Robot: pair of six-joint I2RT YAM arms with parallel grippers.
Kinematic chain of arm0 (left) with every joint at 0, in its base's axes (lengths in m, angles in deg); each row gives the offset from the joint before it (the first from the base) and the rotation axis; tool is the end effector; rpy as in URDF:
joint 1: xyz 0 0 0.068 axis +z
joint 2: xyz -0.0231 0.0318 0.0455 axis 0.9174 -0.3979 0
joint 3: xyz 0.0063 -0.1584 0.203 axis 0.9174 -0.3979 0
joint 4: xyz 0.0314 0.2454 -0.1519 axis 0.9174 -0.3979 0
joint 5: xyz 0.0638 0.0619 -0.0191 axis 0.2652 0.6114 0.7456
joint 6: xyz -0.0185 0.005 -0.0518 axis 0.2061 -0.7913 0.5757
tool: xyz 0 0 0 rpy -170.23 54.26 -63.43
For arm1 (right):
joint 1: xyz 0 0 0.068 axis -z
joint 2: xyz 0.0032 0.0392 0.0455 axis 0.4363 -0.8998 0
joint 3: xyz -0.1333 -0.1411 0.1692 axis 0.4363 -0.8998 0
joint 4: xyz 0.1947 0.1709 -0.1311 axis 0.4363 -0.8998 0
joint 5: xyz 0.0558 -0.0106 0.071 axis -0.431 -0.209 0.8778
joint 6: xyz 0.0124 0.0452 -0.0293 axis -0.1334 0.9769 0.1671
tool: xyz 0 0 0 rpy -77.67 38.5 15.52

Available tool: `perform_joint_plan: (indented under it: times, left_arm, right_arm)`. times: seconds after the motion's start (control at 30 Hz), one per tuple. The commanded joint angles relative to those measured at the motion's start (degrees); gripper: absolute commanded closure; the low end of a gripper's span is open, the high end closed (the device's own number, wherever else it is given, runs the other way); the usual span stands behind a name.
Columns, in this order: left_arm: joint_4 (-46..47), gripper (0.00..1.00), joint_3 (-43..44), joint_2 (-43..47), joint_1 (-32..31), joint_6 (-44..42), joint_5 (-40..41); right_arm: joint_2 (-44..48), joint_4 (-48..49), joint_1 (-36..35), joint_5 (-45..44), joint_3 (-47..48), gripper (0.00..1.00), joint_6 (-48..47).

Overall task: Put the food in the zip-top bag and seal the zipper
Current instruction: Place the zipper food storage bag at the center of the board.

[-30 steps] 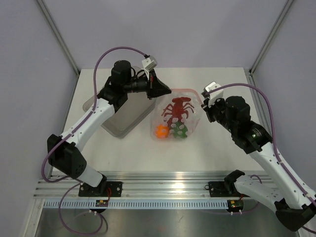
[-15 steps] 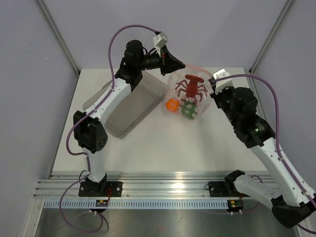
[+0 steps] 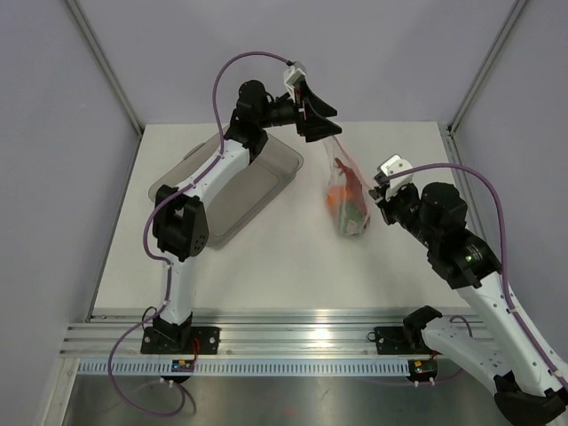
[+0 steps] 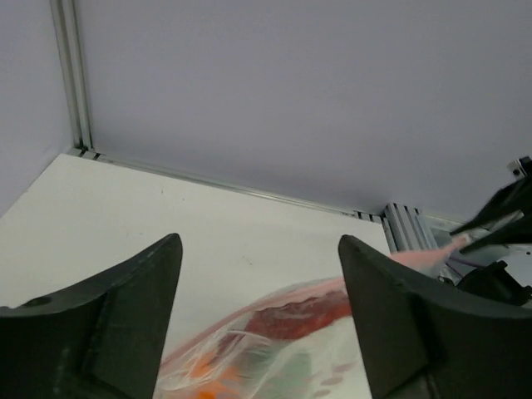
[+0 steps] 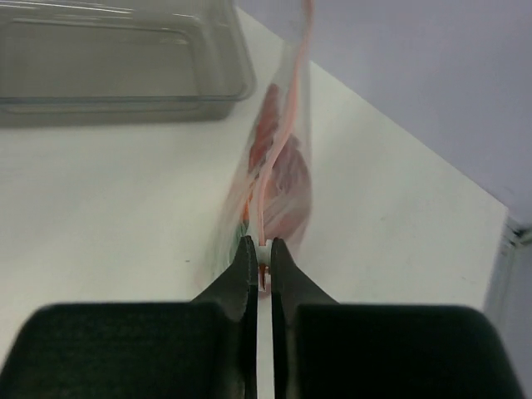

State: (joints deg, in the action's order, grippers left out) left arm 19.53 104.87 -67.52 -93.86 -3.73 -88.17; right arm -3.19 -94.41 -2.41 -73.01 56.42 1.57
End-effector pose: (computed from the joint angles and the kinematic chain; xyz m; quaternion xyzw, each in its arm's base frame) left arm 0.4516 -0.2690 0.3710 0.3835 0.5327 -0.5810 0.4812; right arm 0.1874 0.0983 0.3898 -0.3155 0.7134 0.0099 0.6256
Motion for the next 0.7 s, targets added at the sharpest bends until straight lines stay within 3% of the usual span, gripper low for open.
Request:
perform_joint_plan:
  times: [0.0, 0.1, 0.3, 0.4, 0.57, 0.63, 0.67]
  left_arm:
    - [6.5, 0.15, -3.5, 6.1, 2.0, 1.9, -1.6]
    - [1.3, 0.12, -6.2, 11.4, 4.7, -1.4, 0.0]
    - [-17.0, 0.09, -11.6, 24.5, 7.6, -13.2, 16.7]
    - [-25.8, 0.09, -12.1, 29.7, 8.1, -15.5, 26.6]
    - [-32.6, 0.09, -17.7, 38.1, 8.3, -16.9, 36.6]
    - [-34.6, 0.09, -20.4, 40.9, 8.4, -17.3, 39.5]
    - [-35.3, 0.09, -22.8, 43.6, 8.4, -17.5, 42.4]
  right_arm:
    - [0.6, 0.2, 0.1, 18.8, -1.0, 0.96, 5.8]
    - [-0.5, 0.1, 0.1, 21.8, -1.6, 0.86, 8.6]
    - [0.7, 0.5, 0.1, 24.9, -2.2, 0.27, 10.9]
    - [0.3, -0.7, 0.2, 27.9, -0.6, 0.17, 11.8]
    - [0.6, -2.7, 0.1, 28.0, 3.0, 0.15, 13.2]
    - [2.1, -1.4, 0.2, 20.9, 2.3, 0.13, 15.9]
    - [2.7, -0.1, 0.1, 12.7, 1.8, 0.08, 17.4]
